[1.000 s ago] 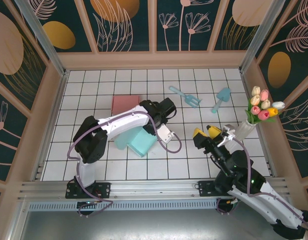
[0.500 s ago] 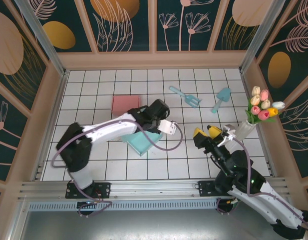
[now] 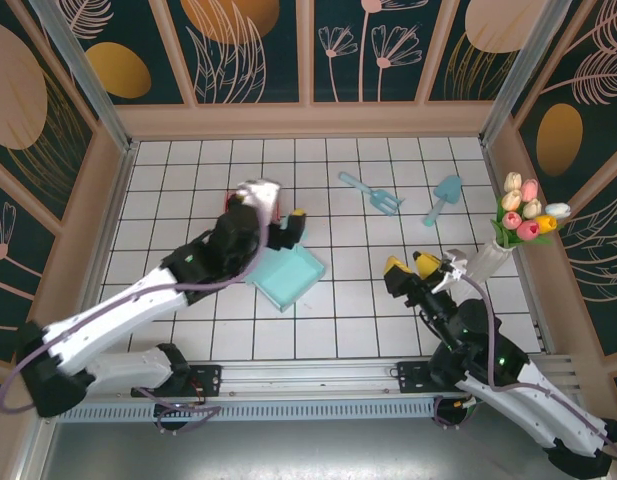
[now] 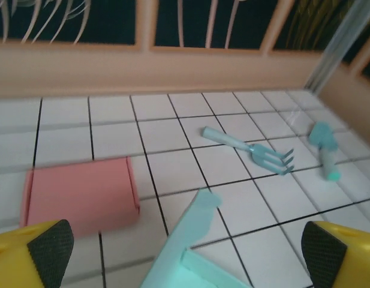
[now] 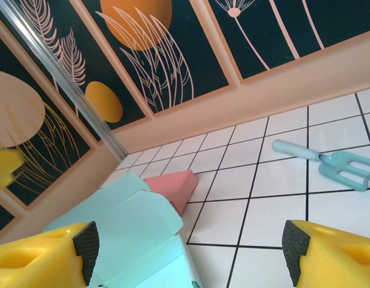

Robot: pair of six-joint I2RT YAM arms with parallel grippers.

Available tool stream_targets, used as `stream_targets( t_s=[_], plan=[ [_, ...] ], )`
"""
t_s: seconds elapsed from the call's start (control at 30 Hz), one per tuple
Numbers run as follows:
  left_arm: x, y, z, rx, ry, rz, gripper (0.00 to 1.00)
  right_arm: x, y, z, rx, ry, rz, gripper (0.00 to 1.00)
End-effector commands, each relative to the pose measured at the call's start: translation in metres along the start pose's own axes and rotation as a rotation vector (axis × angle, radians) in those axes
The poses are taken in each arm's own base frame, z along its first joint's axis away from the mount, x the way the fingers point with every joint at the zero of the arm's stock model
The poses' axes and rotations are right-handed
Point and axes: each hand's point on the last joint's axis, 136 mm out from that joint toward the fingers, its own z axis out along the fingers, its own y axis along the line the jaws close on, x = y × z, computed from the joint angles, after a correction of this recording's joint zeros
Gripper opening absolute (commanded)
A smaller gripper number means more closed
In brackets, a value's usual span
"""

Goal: Fold the paper box

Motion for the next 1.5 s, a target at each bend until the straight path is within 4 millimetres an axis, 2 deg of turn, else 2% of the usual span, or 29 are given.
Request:
stream_targets(
  t_s=[0.0, 0.13, 0.27, 0.37, 0.5, 0.63, 0.87, 1.07, 1.2, 1.4, 1.47],
  plan=[
    [0.033, 0.038, -0.024, -0.020, -0.028, -0.355, 0.99, 0.002, -0.001, 0.005, 0.011, -0.008, -0.010, 0.82],
    [0.056, 0.065, -0.040, -0.050, -0.035, -0.405, 0.99, 0.010, 0.001, 0.012, 0.010, 0.027, -0.033, 0.82],
    [0.090, 0.070, -0.031, -0.055, 0.027, -0.398, 0.99, 0.022, 0.008, 0.020, -0.015, 0.075, -0.063, 0.82],
    [0.109, 0.070, -0.020, -0.045, 0.053, -0.400, 0.98, 0.036, 0.022, 0.027, -0.081, 0.139, -0.104, 0.82],
    [0.117, 0.066, -0.013, -0.019, 0.052, -0.412, 0.99, 0.062, 0.039, 0.038, -0.166, 0.245, -0.146, 0.81],
    [0.121, 0.063, -0.010, 0.009, 0.044, -0.441, 0.99, 0.079, 0.039, 0.046, -0.150, 0.322, -0.165, 0.81],
    [0.130, 0.058, -0.003, 0.044, 0.042, -0.472, 0.95, 0.087, 0.039, 0.049, -0.155, 0.343, -0.159, 0.81],
    [0.139, 0.065, 0.005, -0.008, 0.046, -0.440, 0.83, 0.091, 0.036, 0.051, -0.143, 0.352, -0.164, 0.81],
    [0.136, 0.067, 0.007, -0.019, 0.022, -0.384, 0.74, 0.097, 0.038, 0.054, -0.150, 0.376, -0.186, 0.81],
    [0.121, 0.058, 0.012, 0.009, -0.031, -0.242, 0.42, 0.106, 0.047, 0.064, -0.181, 0.423, -0.249, 0.81],
    [0.118, 0.056, 0.013, 0.014, -0.042, -0.196, 0.27, 0.109, 0.048, 0.069, -0.184, 0.441, -0.294, 0.82]
  ],
)
